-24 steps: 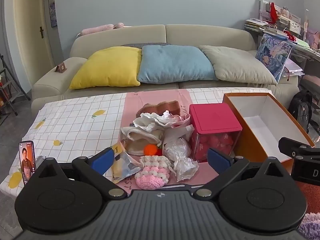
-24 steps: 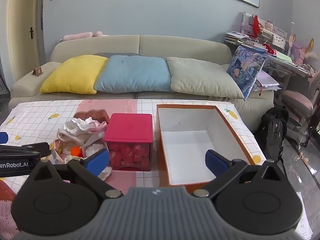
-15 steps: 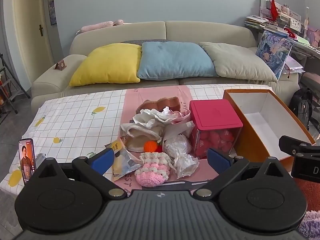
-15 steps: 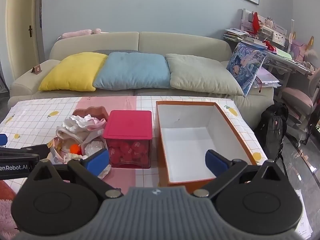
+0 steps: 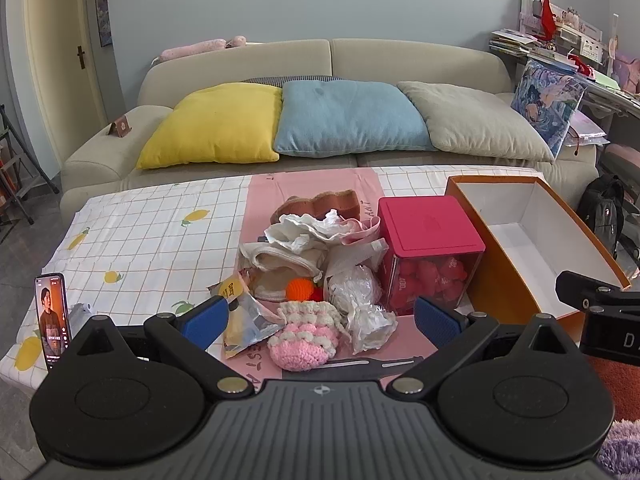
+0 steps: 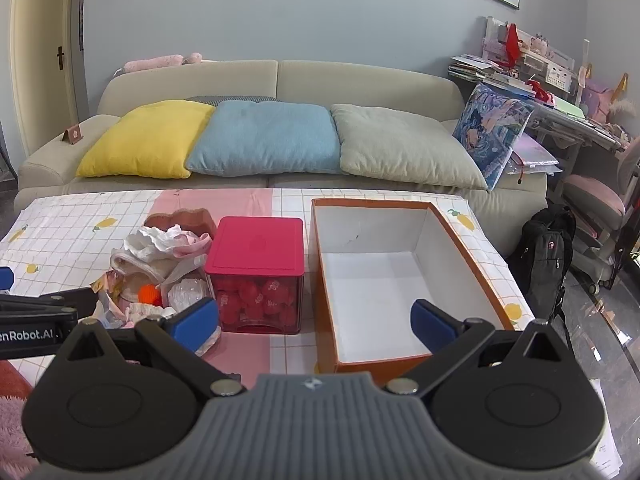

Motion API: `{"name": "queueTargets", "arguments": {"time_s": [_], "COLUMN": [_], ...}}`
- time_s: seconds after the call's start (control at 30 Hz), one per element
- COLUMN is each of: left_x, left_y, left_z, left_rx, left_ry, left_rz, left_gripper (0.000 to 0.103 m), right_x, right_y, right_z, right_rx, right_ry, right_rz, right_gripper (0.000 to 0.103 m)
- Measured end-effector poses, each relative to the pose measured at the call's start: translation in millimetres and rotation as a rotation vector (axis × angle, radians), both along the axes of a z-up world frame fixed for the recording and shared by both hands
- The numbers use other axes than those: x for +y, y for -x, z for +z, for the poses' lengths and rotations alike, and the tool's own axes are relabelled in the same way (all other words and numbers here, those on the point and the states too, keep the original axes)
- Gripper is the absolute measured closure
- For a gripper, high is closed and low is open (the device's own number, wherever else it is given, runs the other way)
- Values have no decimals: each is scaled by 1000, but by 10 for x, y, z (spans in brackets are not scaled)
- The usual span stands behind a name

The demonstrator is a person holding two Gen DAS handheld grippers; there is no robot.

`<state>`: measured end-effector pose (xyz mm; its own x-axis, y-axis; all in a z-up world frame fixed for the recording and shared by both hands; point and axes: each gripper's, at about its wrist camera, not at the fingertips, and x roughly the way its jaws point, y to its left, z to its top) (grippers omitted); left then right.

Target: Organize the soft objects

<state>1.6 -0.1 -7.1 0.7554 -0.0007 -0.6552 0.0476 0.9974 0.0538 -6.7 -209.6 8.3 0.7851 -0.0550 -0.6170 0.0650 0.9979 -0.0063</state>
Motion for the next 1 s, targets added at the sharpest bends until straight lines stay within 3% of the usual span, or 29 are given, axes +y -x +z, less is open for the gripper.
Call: {"name": "queueTargets", "arguments": {"time_s": [1.0], "left_x": [20], "left_y": [-11], "left_z": [-39], "left_rx": [17], "left_ry": [10], "left_rz": [9], "left_gripper": [0], "right_x": [71], "right_y": [-38], "right_z": [-27], "right_rx": [24], "right_ry": [24], "right_rz": [13], "right_gripper": [3]}}
